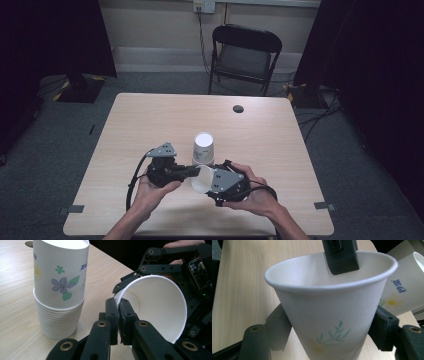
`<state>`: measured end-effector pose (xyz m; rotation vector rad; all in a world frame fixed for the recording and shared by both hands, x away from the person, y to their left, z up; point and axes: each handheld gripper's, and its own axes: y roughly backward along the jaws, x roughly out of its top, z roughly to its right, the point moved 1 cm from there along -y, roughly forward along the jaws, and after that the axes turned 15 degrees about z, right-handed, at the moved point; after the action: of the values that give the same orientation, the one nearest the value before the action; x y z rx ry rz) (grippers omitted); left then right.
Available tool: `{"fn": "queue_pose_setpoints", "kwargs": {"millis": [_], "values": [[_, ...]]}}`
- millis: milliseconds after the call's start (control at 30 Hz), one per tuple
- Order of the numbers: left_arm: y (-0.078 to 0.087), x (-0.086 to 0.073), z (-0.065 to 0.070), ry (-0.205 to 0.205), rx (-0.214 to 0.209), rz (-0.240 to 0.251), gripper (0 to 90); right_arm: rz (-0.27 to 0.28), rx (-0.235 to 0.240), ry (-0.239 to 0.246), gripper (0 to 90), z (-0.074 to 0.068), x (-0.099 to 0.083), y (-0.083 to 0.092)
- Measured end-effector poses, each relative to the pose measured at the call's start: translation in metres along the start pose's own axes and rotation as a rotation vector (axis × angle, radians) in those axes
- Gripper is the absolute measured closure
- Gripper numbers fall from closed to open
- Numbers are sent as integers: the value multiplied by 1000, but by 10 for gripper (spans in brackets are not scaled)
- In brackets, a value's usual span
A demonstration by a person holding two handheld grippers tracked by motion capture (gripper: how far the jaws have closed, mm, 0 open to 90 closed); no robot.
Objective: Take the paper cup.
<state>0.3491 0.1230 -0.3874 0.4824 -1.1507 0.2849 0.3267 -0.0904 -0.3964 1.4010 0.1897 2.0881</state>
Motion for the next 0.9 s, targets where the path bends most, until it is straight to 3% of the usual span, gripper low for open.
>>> {"fn": "queue_pose_setpoints", "kwargs": {"millis": [100, 167, 367, 600, 767, 900], "values": [[-2, 0, 1, -9, 4, -8, 875, -1, -6, -9, 279, 0, -1, -1], [-3, 0, 1, 2, 30, -22, 875, -6, -1, -21, 280, 1, -1, -1], [-1, 1, 0, 9, 37, -8, 879, 0, -25, -16, 268, 4, 2, 3], [-2, 0, 1, -18, 37, -18, 877, -19, -24, -8, 275, 1, 0, -1], [-1, -2, -1, -15, 23, -4, 870, -15, -24, -19, 288, 0, -1, -1], [0, -1, -2, 2, 13, 36, 822, 0, -24, -39, 301, 0, -3, -1]]}}
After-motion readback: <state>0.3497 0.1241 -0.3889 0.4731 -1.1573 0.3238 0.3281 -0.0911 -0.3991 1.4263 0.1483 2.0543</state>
